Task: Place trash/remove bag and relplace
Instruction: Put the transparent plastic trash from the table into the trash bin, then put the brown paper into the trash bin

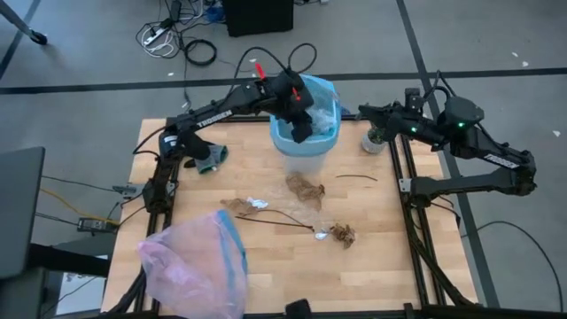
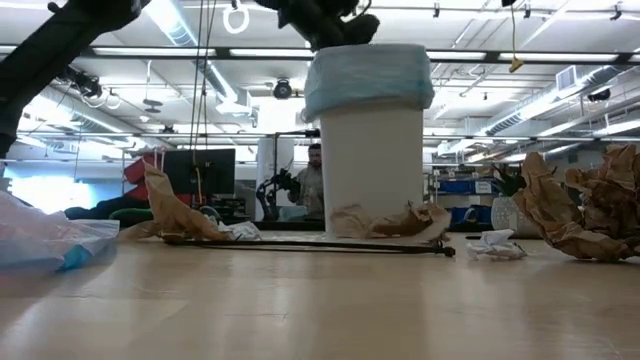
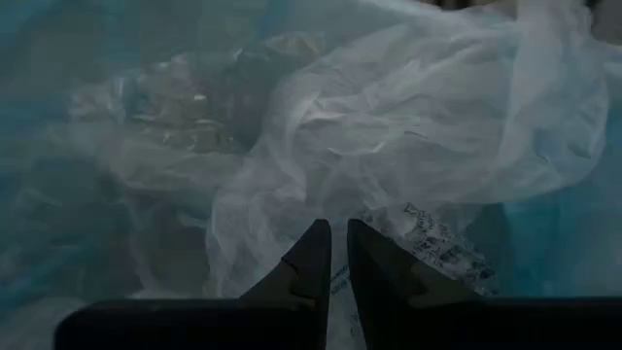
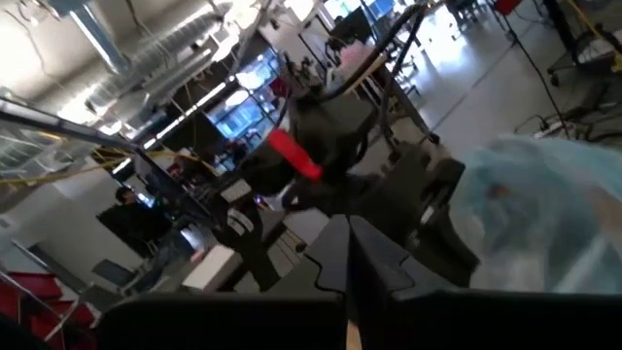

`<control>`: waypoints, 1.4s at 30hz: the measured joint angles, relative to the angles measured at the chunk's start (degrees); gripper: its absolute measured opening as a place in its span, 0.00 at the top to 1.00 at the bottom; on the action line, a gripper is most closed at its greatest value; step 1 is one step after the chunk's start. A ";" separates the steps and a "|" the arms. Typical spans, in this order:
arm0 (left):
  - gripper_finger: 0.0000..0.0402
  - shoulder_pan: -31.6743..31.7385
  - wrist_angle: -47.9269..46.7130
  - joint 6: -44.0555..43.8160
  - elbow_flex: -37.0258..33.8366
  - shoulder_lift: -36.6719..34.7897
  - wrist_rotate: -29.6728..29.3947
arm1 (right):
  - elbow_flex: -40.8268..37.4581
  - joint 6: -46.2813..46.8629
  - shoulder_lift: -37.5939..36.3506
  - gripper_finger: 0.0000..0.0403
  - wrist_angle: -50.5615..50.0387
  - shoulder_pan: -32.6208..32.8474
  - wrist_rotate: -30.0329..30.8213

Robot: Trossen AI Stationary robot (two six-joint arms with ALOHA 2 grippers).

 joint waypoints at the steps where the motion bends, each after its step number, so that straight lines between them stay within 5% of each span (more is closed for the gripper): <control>1: 0.89 0.44 0.17 -1.13 -0.03 0.02 -0.41 | 0.00 0.08 0.25 0.99 -0.02 0.04 0.04; 15: 0.90 0.18 -7.59 1.48 -0.16 -0.99 -0.36 | 0.00 0.52 1.04 1.00 0.13 0.04 -0.47; 22: 0.90 -2.03 -15.71 5.72 8.03 -1.59 -1.01 | 0.00 1.08 1.07 1.00 0.32 0.04 -0.79; 34: 0.90 -2.36 -17.08 10.59 7.50 -5.91 -15.87 | 0.00 2.42 4.06 1.00 -0.46 2.03 -2.21; 38: 0.90 -2.83 -20.97 9.10 8.13 -7.87 -14.76 | 0.00 -0.04 5.60 1.00 -7.99 4.38 -4.33; 42: 0.90 -4.97 -27.13 9.24 8.29 -14.49 -12.35 | 0.00 0.73 5.49 1.00 -26.03 7.05 -1.48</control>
